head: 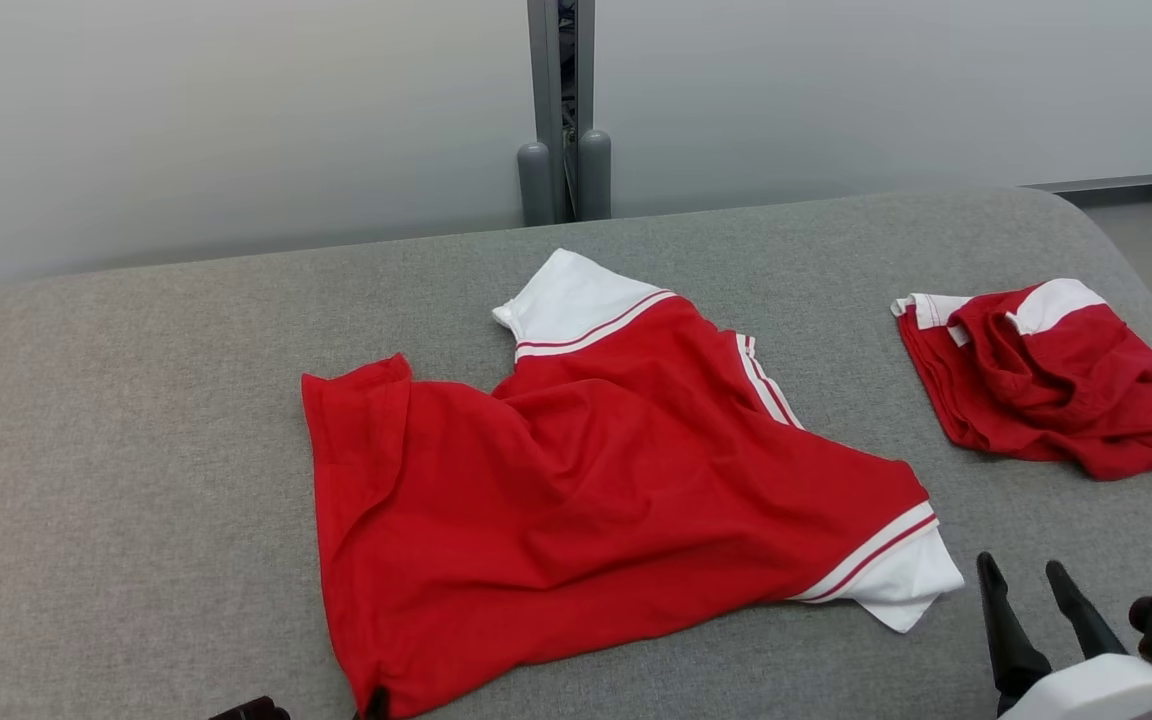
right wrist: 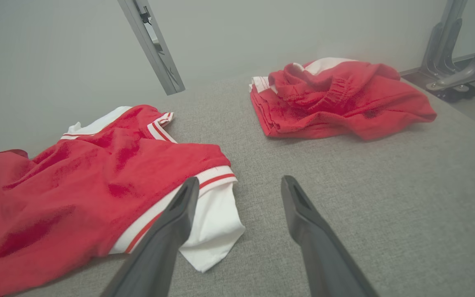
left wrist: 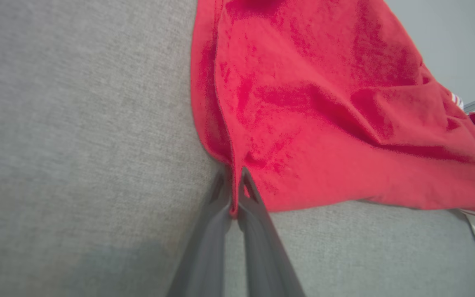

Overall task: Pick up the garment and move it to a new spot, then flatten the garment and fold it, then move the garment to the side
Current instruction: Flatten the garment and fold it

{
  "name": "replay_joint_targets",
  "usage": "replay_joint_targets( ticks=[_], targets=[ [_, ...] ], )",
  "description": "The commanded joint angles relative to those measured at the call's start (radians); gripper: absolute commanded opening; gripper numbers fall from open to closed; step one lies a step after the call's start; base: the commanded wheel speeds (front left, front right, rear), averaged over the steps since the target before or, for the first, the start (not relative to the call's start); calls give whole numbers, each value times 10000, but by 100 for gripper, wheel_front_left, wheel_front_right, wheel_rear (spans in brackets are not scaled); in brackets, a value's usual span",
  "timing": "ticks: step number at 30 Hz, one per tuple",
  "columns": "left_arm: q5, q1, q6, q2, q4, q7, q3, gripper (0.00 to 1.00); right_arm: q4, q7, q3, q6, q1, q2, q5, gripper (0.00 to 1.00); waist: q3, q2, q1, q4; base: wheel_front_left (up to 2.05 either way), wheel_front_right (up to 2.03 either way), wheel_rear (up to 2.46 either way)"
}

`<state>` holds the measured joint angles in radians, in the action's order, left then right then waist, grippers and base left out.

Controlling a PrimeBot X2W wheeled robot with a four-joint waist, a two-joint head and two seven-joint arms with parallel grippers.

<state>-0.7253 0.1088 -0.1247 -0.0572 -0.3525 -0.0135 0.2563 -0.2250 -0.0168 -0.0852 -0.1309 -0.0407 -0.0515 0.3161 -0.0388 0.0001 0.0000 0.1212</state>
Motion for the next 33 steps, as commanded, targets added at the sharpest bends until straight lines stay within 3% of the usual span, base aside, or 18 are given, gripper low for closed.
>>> replay_joint_targets(
  ticks=[1,11,22,23,24,28,33],
  targets=[
    [-5,-217,42,-43,6,-97,-13,0,-130,76,-22,0,-63,-12,153,100,-6,-1,0,-18,0,0,0],
    [282,-603,122,-112,623,-465,143,0,-2366,-264,531,-1,539,-13,1743,100,-250,-1,0,-435,0,0,0],
    [356,-543,-16,-234,1124,-369,260,0,-4405,-545,1296,-1,1514,15,2381,100,-425,-1,0,-747,0,0,0],
    [354,-529,-13,-243,1140,-360,260,0,-4596,-549,1378,0,1601,27,2436,81,-422,-1,0,-757,0,0,0],
    [352,-519,-29,-252,1151,-349,264,0,-4792,-556,1451,-1,1682,38,2512,50,-417,-1,0,-766,0,0,0],
    [356,-492,-40,-274,1210,-412,278,0,-5490,-570,1794,-11,1954,91,2602,0,-346,-1,0,-791,0,0,0],
    [294,-563,48,-260,1384,-591,247,0,-5461,-745,2175,-11,2020,51,3166,0,-178,-1,0,-768,0,0,0]
  ],
)
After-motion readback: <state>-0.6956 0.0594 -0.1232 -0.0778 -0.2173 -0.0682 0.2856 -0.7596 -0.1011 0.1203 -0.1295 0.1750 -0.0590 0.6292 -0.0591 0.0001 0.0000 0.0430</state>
